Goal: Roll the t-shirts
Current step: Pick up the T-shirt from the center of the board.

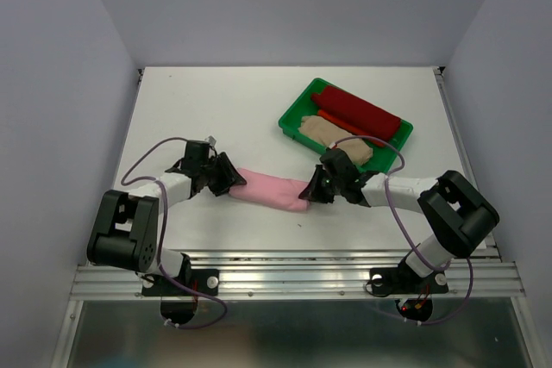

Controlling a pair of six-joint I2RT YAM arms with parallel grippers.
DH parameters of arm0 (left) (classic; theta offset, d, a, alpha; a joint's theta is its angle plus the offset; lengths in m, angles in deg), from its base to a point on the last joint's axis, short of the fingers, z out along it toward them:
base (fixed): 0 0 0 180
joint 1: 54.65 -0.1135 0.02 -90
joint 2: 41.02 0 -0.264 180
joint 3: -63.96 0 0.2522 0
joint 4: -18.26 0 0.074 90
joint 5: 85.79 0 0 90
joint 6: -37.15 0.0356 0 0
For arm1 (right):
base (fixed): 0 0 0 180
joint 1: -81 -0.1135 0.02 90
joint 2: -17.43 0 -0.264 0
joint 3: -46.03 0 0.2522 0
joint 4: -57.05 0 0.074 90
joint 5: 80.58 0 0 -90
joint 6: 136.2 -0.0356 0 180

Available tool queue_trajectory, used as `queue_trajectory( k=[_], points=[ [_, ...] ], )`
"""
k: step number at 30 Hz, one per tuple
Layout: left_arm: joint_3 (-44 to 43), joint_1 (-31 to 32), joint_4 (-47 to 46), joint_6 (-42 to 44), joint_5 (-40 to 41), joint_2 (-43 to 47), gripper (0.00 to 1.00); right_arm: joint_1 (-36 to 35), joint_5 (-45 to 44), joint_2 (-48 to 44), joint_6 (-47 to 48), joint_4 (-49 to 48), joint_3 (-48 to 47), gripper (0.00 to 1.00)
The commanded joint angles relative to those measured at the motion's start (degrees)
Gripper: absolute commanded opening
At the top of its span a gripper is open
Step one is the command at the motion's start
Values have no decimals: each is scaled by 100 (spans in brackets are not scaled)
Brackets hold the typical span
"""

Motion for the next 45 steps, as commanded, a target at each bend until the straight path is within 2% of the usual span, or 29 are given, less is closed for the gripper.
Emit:
queue_trajectory(
  k=[1, 2, 3, 4, 5, 7, 8, 10, 12, 15, 20, 24, 28, 35, 38, 39, 41, 42, 44, 45],
  points=[
    [174, 36, 28, 51, -123, -62, 49, -35, -438, 62, 230, 662, 143, 1],
    [166, 36, 19, 60, -140, -53, 40, -35, -429, 53, 239, 662, 143, 1],
    [148, 36, 19, 77, -140, -53, 25, -35, -429, 36, 239, 697, 143, 1],
    [140, 28, 19, 86, -149, -53, 19, -35, -429, 18, 239, 714, 134, 3],
    [122, 36, 19, 86, -149, -70, 11, -35, -429, -34, 248, 758, 116, 8],
    [104, 36, 19, 104, -175, -132, 0, -35, -464, -140, 256, 889, 55, 27],
    [104, 36, 19, 113, -184, -167, 0, -35, -481, -271, 248, 1003, 37, 47],
    [113, 36, 28, 122, -167, -185, 0, -35, -543, -438, 230, 1136, -33, 65],
    [139, 36, 28, 104, -149, -176, 0, -35, -762, -666, 178, 1346, -68, 78],
    [148, 36, 54, 95, -97, -141, 0, -35, -798, -886, 55, 1470, -25, 82],
    [122, 36, 72, 86, -52, -123, 0, -35, -579, -791, -86, 1278, 195, 81],
    [34, 36, 133, 139, -44, -132, 0, -35, 18, -457, -200, 716, 274, 75],
    [8, 36, 160, 165, -17, -141, 0, -35, 238, -158, -280, 346, 248, 73],
    [-45, 36, 204, 183, -9, -132, 0, -35, 222, 202, -429, 187, 134, 67],
    [-63, 36, 213, 192, -9, -132, 0, -35, 125, 203, -526, 178, 177, 59],
    [-63, 36, 221, 201, 0, -141, 0, -35, 90, 203, -561, 178, 204, 53],
    [-71, 36, 221, 201, 9, -141, 0, -35, 11, 185, -578, 187, 222, 47],
    [-72, 45, 221, 201, 0, -141, 0, -35, -16, 185, -587, 179, 213, 39],
    [-80, 45, 221, 209, -8, -150, 0, -35, -86, 185, -587, 179, 213, 29],
    [-98, 45, 239, 218, 0, -150, 0, -35, -121, 185, -587, 178, 213, 19]
  ],
)
